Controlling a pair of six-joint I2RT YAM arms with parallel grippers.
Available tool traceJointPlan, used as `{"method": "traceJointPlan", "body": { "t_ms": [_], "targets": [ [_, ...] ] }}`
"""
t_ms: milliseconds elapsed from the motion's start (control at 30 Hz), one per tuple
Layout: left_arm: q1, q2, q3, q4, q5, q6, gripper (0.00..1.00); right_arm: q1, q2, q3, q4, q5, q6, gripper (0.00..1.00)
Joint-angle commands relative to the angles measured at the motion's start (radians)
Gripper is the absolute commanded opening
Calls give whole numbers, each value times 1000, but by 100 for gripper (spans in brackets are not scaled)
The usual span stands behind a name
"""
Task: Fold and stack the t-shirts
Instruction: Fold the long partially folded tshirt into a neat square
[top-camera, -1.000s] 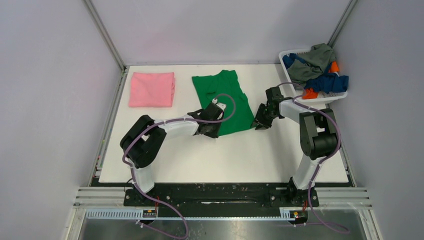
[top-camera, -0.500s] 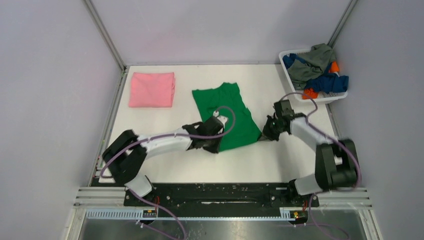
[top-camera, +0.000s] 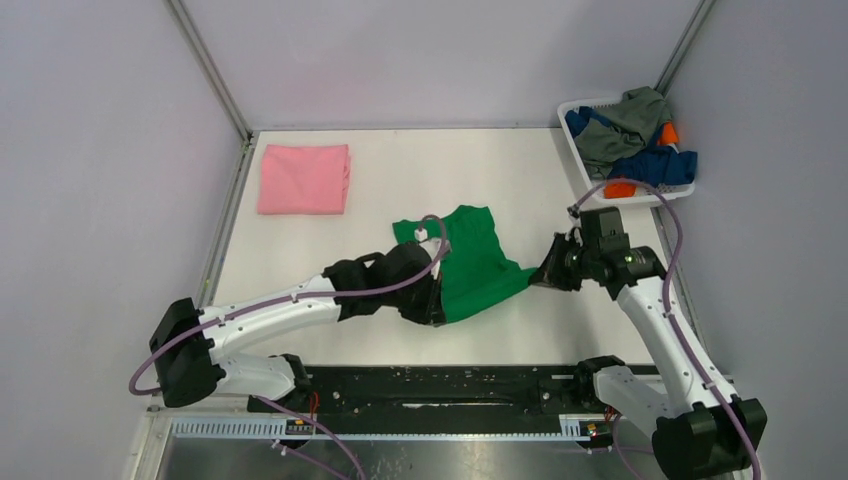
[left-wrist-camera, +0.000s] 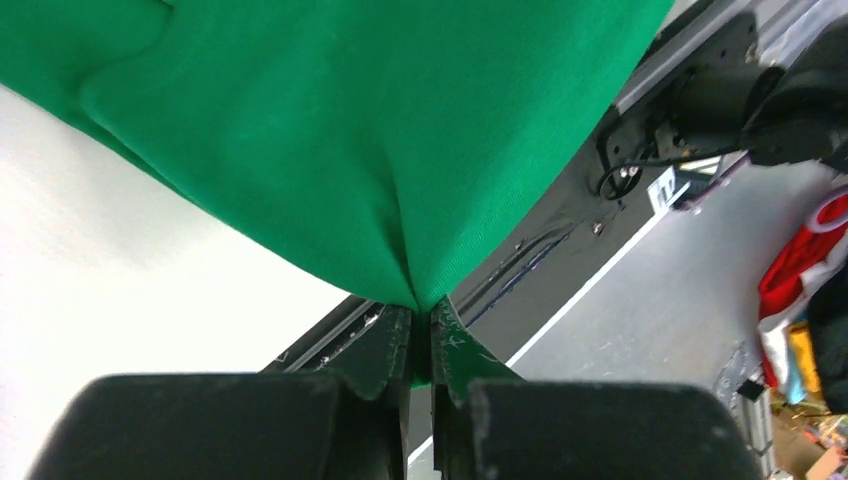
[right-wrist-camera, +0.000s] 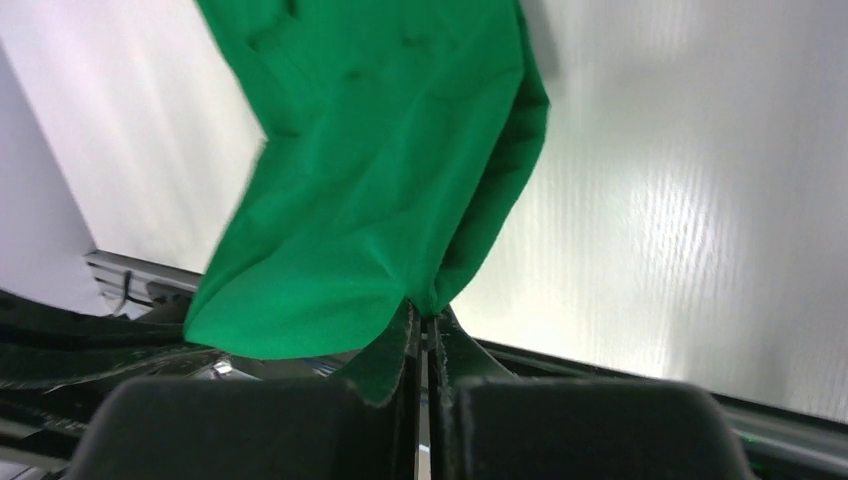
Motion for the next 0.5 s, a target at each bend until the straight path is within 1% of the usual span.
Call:
{"method": "traceJointPlan", "body": {
  "t_ms": [0,167,267,467],
  "targets": [
    [100,-18,75,-71,33,-5,0,-5,75,162,72,-11,5,0],
    [279,-4,130,-74,35,52,0,-4,220,300,112,-25,4,0],
    [339,19,167,-73,41,96,0,-4,310,380,117,-47,1,0],
    [451,135,224,-86,103,146,0,-5,493,543,148,-72,8,0]
  ]
}}
